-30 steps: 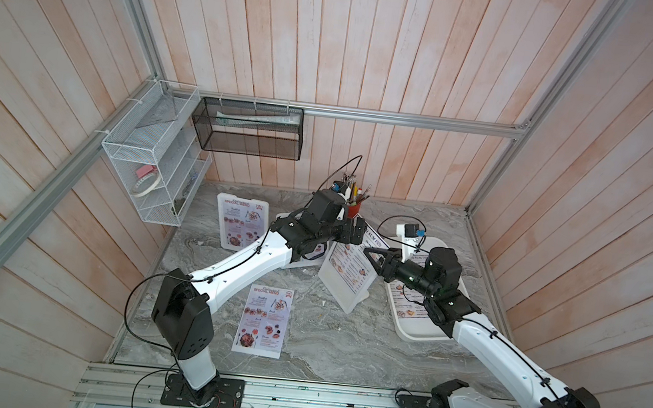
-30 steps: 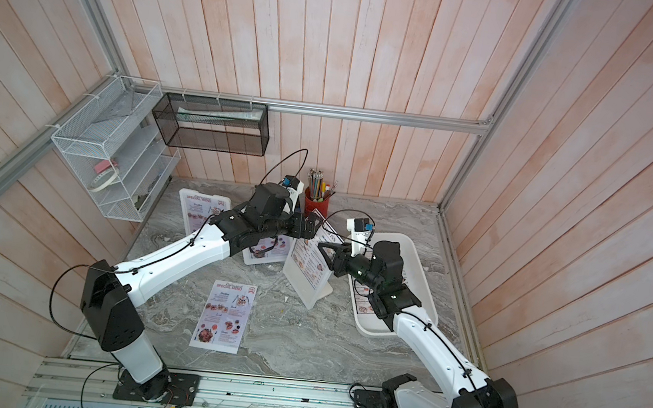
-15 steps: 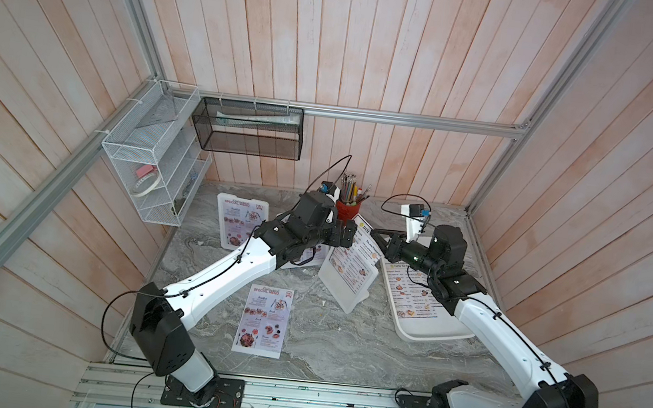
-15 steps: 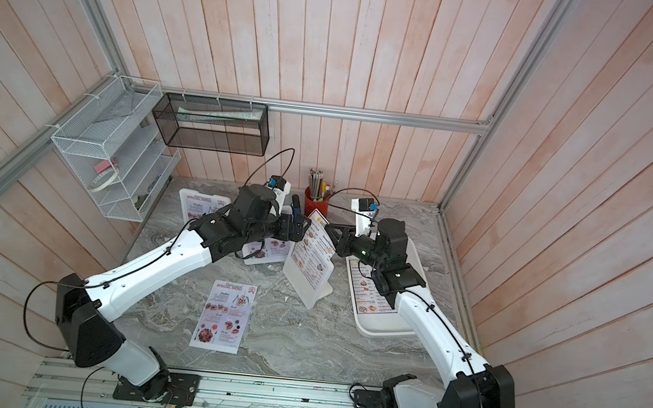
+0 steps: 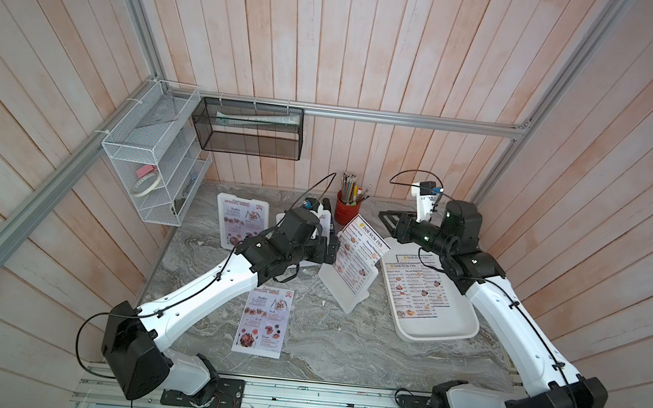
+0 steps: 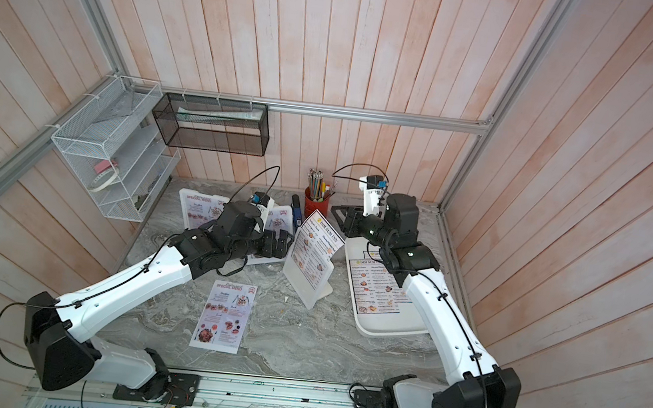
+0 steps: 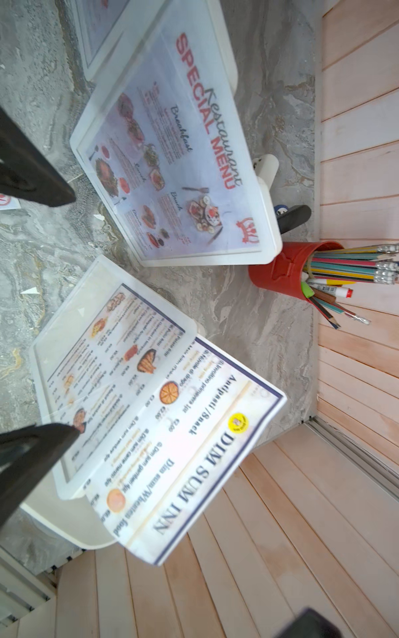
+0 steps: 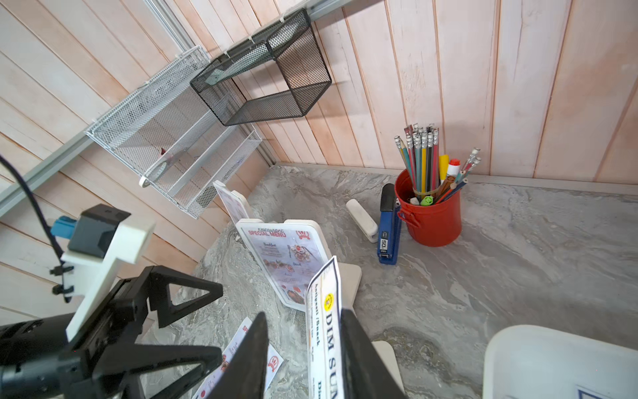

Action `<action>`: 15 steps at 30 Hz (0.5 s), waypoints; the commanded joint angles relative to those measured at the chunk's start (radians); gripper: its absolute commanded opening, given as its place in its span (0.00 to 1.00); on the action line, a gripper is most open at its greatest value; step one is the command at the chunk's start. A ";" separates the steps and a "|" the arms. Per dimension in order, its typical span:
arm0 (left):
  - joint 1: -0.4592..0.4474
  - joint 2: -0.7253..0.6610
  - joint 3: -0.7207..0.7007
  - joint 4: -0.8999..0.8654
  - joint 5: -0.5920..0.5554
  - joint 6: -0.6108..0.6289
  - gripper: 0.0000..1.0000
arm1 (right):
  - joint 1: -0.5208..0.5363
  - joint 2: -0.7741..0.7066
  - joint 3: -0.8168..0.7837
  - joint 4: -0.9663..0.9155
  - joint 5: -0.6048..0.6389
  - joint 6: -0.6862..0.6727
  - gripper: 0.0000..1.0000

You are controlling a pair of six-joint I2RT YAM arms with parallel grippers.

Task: Replace the menus in the menu holders
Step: Insert the menu into the menu holder.

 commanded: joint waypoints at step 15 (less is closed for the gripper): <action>0.004 -0.116 -0.059 -0.035 -0.058 -0.016 1.00 | -0.004 0.135 0.087 -0.244 -0.132 -0.019 0.11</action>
